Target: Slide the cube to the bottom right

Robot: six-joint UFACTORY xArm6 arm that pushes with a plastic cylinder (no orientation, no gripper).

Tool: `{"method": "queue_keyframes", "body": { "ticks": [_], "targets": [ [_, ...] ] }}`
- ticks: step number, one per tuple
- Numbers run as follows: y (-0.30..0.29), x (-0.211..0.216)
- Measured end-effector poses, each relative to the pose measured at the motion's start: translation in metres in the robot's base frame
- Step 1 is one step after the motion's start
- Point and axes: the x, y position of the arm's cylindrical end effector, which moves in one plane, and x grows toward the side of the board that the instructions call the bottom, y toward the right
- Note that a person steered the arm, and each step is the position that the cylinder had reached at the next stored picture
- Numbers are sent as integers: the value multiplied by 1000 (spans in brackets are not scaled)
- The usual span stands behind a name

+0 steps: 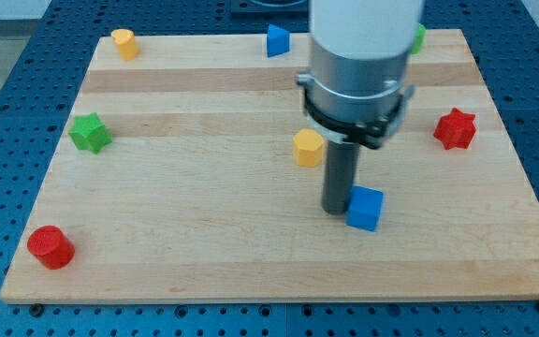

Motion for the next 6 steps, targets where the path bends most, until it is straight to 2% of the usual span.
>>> {"method": "queue_keyframes", "body": {
  "ticks": [4,5,6],
  "targets": [
    [109,44],
    [105,44],
    [76,44]
  ]
}}
